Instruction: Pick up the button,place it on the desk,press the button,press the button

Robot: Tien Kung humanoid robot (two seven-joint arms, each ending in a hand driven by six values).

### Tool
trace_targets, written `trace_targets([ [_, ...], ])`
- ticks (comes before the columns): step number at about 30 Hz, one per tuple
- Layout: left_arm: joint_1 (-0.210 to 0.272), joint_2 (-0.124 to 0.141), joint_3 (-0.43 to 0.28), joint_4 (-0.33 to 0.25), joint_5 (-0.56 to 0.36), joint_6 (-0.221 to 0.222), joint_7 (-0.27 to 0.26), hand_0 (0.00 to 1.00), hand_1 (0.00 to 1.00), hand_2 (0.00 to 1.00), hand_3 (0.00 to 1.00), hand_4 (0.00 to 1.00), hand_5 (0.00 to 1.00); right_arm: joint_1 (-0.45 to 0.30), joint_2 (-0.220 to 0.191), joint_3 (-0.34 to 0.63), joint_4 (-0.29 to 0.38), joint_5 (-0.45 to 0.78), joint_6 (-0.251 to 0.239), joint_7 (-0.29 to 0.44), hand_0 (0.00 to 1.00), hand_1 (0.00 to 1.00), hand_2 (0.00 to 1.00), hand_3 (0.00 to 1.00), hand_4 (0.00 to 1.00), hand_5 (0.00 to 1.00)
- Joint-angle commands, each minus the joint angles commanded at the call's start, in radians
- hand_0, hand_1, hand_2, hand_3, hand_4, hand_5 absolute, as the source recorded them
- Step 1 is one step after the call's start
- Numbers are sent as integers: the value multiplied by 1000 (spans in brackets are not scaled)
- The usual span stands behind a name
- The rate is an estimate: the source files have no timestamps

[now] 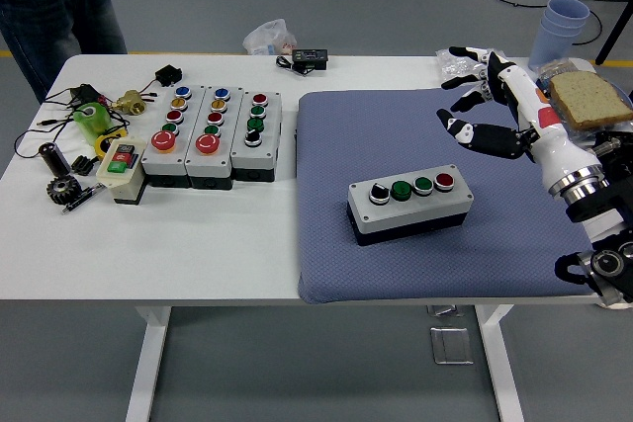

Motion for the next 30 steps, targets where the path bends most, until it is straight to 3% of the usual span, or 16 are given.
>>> trace_targets([
  [3,1,0,-3,0,8,-1,1,559,420,425,429,270,376,-35,-1,26,18,124,11,-12,401,346,508,785,693,87],
  [4,1,0,-3,0,8,-1,1,559,420,425,429,270,376,-42,0,32,21,145,9,-17,401,346,508,785,693,87],
  [5,1,0,-4,0,11,-1,2,560,419,426,429,270,375,-56,2,44,25,161,6,-26,363,284,471,763,670,99],
  [9,2,0,-6,0,17,-1,3,560,419,426,429,270,375,-80,4,63,32,196,19,-37,363,284,471,763,670,99],
  [10,2,0,-5,0,19,-2,3,560,419,426,429,270,375,-91,1,67,37,200,28,-44,363,284,471,763,670,99],
  [11,2,0,-5,0,19,-2,3,560,420,425,429,268,375,-100,-1,70,40,197,40,-49,298,207,418,739,654,112],
  [16,3,0,-1,0,15,-3,2,560,420,425,429,268,375,-134,-10,70,52,197,125,-49,298,207,418,739,654,112],
  [17,3,0,0,0,15,-3,1,560,420,426,429,270,373,-139,-11,69,55,198,134,-51,304,134,368,700,591,85],
  [22,2,0,1,0,14,-4,1,560,420,426,429,270,373,-153,-11,69,49,114,113,-112,304,134,368,700,591,85],
  [23,2,0,1,0,15,-4,1,561,420,425,429,269,372,-154,-11,71,42,69,111,-144,336,105,322,724,635,2],
  [28,0,0,-4,0,20,-4,2,561,420,425,429,269,372,-153,-14,74,24,-137,132,-252,336,105,322,724,635,2],
  [29,0,0,-4,0,20,-4,2,562,420,425,429,268,373,-152,-14,75,19,-183,134,-268,235,64,264,749,362,2],
  [30,1,0,-4,0,19,-4,2,562,420,425,429,268,373,-150,-15,74,13,-228,142,-292,235,64,264,749,362,2],
])
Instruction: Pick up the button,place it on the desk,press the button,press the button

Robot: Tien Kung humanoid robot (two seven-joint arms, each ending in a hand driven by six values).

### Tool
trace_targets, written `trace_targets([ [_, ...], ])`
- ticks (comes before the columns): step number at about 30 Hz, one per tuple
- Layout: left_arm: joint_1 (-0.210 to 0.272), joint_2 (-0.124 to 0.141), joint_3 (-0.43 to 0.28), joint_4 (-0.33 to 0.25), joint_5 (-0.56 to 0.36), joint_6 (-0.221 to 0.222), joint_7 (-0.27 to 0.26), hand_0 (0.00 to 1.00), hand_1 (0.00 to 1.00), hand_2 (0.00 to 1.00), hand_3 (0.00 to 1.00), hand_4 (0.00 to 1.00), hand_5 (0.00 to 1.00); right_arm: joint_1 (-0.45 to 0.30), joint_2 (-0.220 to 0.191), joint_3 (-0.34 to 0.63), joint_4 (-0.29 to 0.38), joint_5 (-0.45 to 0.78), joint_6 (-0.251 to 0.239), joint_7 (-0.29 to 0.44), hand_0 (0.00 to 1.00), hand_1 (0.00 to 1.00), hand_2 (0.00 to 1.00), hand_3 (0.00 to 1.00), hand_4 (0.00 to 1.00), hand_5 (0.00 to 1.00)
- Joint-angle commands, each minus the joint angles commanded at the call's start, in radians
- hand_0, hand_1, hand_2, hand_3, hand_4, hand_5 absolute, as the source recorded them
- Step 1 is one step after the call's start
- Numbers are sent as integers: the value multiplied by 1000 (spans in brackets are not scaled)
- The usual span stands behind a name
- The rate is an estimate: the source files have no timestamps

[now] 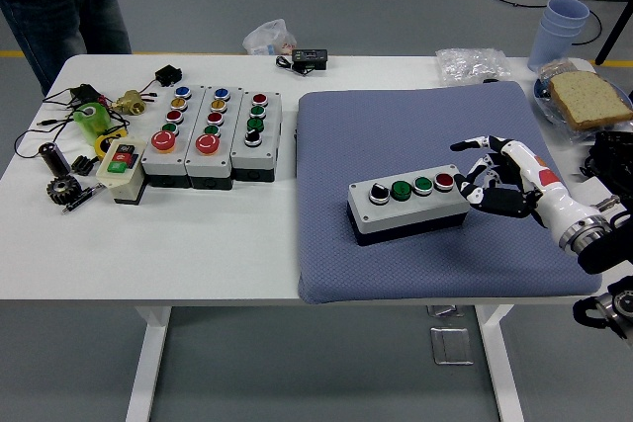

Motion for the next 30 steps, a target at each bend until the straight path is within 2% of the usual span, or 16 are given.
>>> trace_targets([
  [4,1,0,1,0,2,0,0,562,420,425,429,268,373,3,-1,-10,-8,-152,31,-48,235,64,264,749,362,2],
  [5,2,0,1,0,2,0,0,562,420,425,430,269,372,4,-1,-12,-9,-178,35,-53,212,45,248,761,323,2],
  [7,2,0,2,0,3,-1,0,562,420,425,430,269,372,9,3,-22,-16,-207,47,-71,212,45,248,761,323,2],
  [10,1,0,4,0,1,-1,0,562,420,425,430,269,372,15,8,-28,-22,-215,53,-76,212,45,248,761,323,2],
  [11,1,0,4,0,1,-1,-1,561,421,425,430,269,371,17,11,-30,-23,-216,54,-77,198,36,243,764,276,2],
  [21,0,0,4,0,-1,-1,-1,561,421,425,431,268,370,45,30,-54,-37,-211,52,-82,194,31,241,763,272,2],
  [30,-1,0,-2,0,10,0,1,561,421,425,430,268,370,46,27,-60,-39,-194,47,-80,204,35,242,761,296,2],
])
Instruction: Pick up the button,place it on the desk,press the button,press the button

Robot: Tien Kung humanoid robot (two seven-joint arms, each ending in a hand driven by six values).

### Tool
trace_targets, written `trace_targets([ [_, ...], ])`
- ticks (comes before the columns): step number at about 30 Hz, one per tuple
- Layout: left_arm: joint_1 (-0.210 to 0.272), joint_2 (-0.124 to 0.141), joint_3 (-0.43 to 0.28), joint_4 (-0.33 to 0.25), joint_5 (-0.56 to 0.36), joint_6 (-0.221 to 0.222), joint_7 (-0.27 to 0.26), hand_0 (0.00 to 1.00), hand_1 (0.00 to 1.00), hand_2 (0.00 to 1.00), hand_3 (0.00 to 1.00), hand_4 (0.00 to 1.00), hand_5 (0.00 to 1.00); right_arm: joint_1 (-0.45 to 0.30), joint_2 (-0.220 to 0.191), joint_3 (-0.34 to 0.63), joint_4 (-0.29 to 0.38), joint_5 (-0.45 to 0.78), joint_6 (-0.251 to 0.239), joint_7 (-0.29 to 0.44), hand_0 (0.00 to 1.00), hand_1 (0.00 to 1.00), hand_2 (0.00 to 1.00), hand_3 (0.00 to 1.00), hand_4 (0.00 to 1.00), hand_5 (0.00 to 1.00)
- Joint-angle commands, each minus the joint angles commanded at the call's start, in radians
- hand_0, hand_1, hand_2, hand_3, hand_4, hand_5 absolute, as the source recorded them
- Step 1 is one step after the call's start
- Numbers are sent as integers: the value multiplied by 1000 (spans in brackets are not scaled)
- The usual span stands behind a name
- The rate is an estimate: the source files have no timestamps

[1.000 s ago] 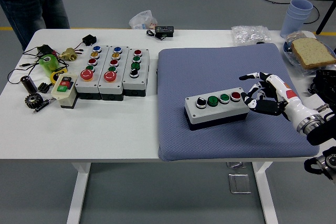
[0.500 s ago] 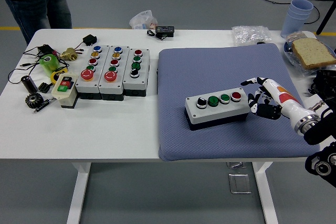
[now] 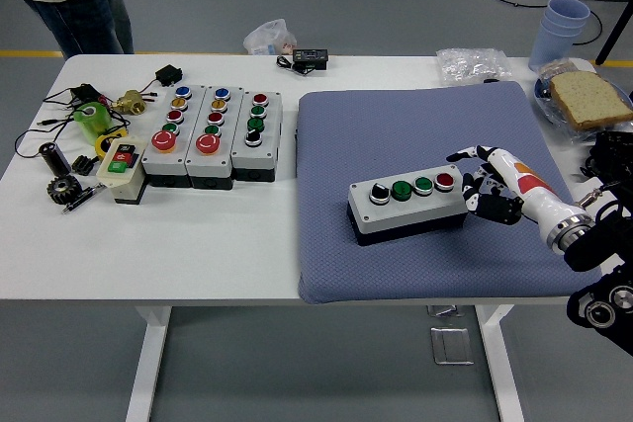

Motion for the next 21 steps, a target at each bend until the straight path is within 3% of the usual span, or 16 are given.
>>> trace_targets([
  [21,-2,0,-7,0,-9,3,-2,559,422,425,430,271,371,25,0,-3,-7,7,10,-25,218,40,246,755,336,2],
])
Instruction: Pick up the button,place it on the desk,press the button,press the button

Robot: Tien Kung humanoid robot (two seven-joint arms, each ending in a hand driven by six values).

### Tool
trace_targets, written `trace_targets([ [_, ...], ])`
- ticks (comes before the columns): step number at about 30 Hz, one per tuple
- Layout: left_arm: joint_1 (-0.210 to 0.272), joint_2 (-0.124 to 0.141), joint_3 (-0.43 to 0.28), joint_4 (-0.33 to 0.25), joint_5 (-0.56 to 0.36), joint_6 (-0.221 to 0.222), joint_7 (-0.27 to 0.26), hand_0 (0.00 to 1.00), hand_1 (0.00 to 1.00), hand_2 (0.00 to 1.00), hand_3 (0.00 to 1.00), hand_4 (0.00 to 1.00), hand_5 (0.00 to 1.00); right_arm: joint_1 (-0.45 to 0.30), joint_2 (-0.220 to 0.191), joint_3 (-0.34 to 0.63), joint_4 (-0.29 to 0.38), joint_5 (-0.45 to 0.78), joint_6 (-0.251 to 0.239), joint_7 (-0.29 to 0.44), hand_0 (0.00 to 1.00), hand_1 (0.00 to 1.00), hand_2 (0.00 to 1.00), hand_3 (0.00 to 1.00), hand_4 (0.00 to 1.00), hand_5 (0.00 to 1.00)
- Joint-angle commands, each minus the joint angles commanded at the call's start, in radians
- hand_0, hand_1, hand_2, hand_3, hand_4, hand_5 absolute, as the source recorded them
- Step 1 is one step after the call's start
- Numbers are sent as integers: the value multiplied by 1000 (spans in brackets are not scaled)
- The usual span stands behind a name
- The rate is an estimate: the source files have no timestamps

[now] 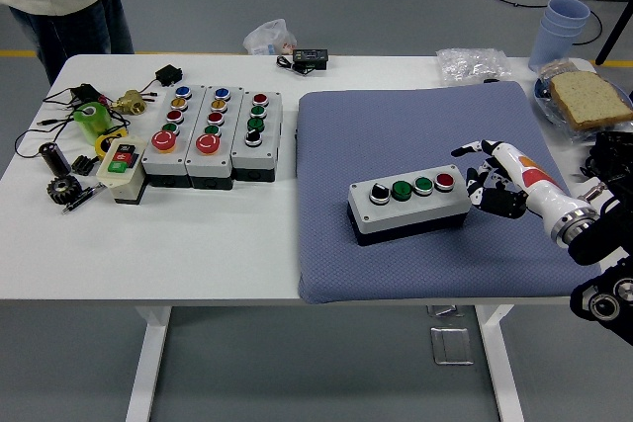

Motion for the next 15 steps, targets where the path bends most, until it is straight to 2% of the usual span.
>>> trace_targets([
  [6,0,0,-2,0,7,0,3,560,421,425,429,271,371,16,13,-28,-25,-11,18,-31,219,41,247,751,350,2],
  [15,0,0,-4,0,16,0,5,560,421,425,430,269,373,15,15,-37,-18,-21,25,-45,230,45,251,746,368,2],
])
